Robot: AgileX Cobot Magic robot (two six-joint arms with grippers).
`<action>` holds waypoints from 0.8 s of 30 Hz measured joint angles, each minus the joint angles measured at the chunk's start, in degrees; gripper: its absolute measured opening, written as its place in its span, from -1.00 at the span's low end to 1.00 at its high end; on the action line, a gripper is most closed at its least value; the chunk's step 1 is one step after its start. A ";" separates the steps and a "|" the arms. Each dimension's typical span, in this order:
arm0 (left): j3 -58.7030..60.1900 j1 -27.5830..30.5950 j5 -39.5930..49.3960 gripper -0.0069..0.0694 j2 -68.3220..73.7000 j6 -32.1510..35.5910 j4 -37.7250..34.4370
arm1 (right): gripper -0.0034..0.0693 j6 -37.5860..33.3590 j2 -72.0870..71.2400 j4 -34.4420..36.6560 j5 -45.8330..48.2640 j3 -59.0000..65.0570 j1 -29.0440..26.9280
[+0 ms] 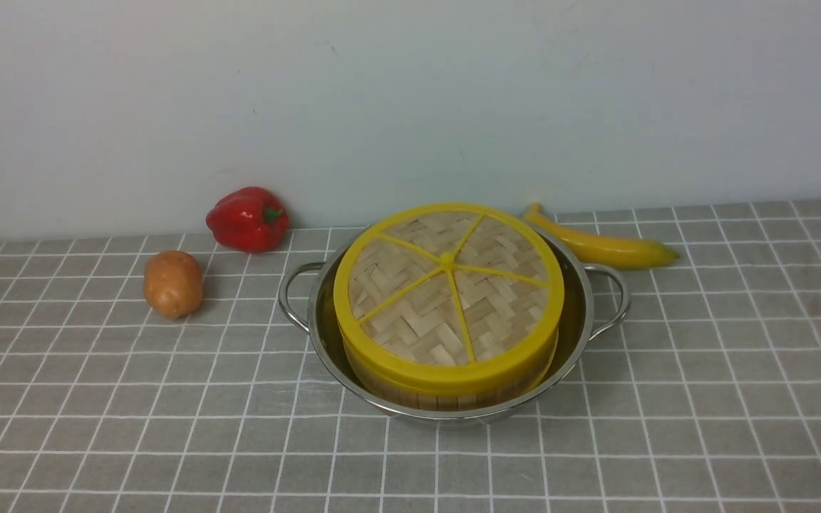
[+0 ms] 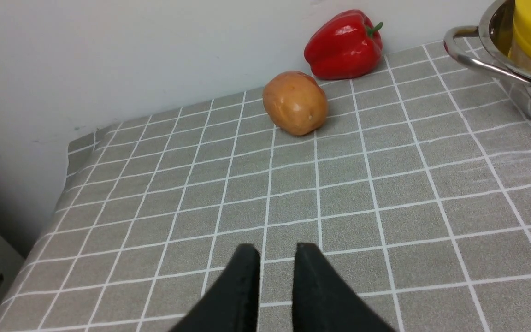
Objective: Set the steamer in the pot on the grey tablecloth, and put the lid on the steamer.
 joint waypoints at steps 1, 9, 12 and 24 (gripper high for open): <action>0.00 0.00 0.00 -0.51 0.00 0.00 0.00 | -0.25 -0.05 0.00 0.00 0.00 0.00 0.00; 0.00 0.00 0.00 -0.48 0.00 0.00 0.00 | -0.25 -0.05 0.00 0.00 0.07 0.00 0.00; 0.00 0.00 0.00 -0.48 0.00 0.00 0.00 | -0.25 -0.05 0.00 0.00 0.07 0.00 0.00; 0.00 0.00 0.00 -0.42 0.00 0.00 0.00 | -0.25 -0.05 0.00 0.00 0.07 0.00 0.00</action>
